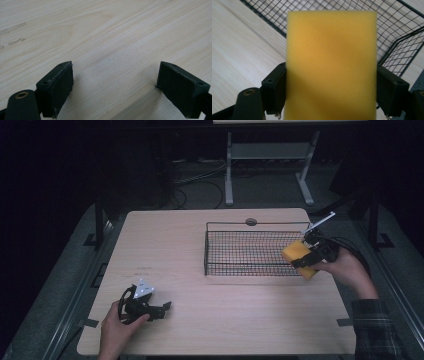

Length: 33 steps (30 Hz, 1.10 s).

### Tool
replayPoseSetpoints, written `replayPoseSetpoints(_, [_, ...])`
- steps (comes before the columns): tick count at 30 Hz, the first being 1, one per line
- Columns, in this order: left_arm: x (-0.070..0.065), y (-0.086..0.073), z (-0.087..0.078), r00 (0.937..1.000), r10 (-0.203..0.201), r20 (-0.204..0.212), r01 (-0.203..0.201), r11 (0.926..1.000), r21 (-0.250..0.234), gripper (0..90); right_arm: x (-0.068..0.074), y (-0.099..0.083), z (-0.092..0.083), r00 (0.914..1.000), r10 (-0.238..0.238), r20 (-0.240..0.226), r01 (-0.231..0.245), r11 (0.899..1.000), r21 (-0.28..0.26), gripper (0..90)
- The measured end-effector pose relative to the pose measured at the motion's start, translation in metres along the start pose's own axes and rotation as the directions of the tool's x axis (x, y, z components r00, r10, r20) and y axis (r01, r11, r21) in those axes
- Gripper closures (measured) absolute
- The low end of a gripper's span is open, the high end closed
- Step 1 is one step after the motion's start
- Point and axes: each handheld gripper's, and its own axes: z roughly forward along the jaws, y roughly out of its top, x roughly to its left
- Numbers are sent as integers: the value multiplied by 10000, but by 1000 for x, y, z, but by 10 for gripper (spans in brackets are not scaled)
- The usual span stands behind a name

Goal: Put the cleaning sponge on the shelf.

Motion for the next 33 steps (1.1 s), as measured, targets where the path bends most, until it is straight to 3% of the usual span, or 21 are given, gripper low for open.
replayPoseSetpoints(19, [0, 0, 0, 10000, -11, 7, 11, 10000, 1, 128, -29, 18, 18, 9965, 771, 307, -768, 9970, -107, 225])
replayPoseSetpoints(33, [0, 0, 0, 10000, -5, -1, 5, 10000, 2, 128, -40, 32, 37, 9912, 1261, 405, -1255, 9919, -168, 225])
